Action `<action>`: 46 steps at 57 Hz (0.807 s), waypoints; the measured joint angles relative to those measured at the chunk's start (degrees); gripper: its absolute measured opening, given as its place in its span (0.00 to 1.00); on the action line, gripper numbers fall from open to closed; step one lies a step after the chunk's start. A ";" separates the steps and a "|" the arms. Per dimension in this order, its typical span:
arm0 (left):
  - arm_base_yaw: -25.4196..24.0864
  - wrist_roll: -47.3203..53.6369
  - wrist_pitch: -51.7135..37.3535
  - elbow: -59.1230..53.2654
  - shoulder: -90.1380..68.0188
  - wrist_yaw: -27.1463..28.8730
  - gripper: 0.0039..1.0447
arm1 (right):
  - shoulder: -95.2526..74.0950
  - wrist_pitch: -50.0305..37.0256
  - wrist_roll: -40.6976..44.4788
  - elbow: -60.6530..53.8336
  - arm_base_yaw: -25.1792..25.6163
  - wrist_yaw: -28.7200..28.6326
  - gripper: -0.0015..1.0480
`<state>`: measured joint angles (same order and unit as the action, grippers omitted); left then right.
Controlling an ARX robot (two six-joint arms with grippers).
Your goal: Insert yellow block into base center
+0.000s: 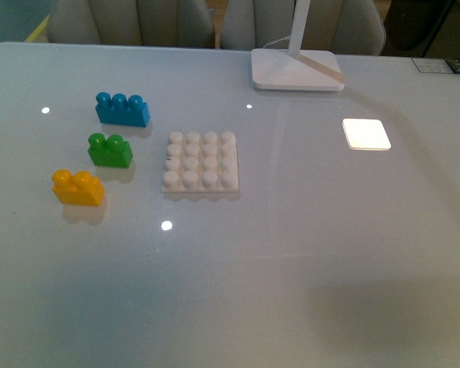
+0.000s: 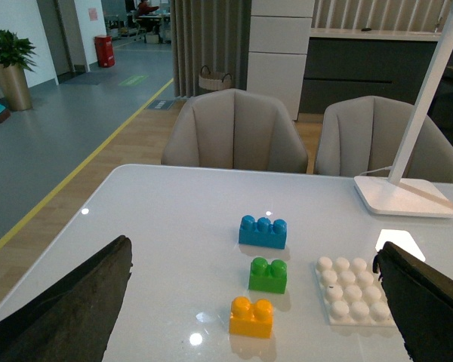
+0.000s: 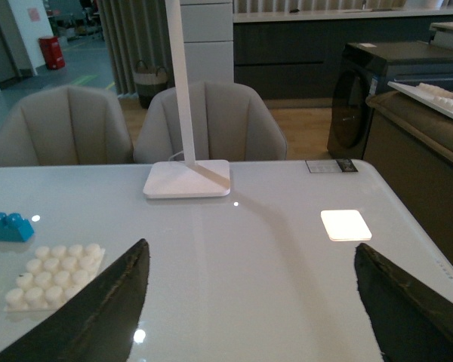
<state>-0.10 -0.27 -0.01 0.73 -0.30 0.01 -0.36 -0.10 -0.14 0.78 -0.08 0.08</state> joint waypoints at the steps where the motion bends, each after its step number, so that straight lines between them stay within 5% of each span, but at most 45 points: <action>1: -0.17 -0.66 1.03 0.31 -0.66 -0.98 0.93 | 0.00 0.00 0.00 0.00 0.00 0.02 0.82; 7: 0.22 -7.32 22.86 10.29 -15.17 -9.22 0.93 | 0.00 0.00 0.00 0.00 0.00 -0.11 0.93; 13: 3.34 -11.30 27.98 13.70 -26.23 -8.07 0.93 | 0.04 0.00 0.00 0.00 0.00 -0.04 0.91; 36: 15.06 -12.68 -10.36 25.40 -72.50 1.88 0.93 | 0.04 0.00 -0.02 0.02 0.00 -0.07 0.92; 46: 15.45 -5.86 -21.75 30.49 -92.13 4.74 0.93 | 0.04 0.02 -0.02 0.02 0.00 -0.07 0.92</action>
<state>15.35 -6.13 -21.76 31.22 -92.42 4.75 -0.32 -0.08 -0.16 0.80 -0.08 0.01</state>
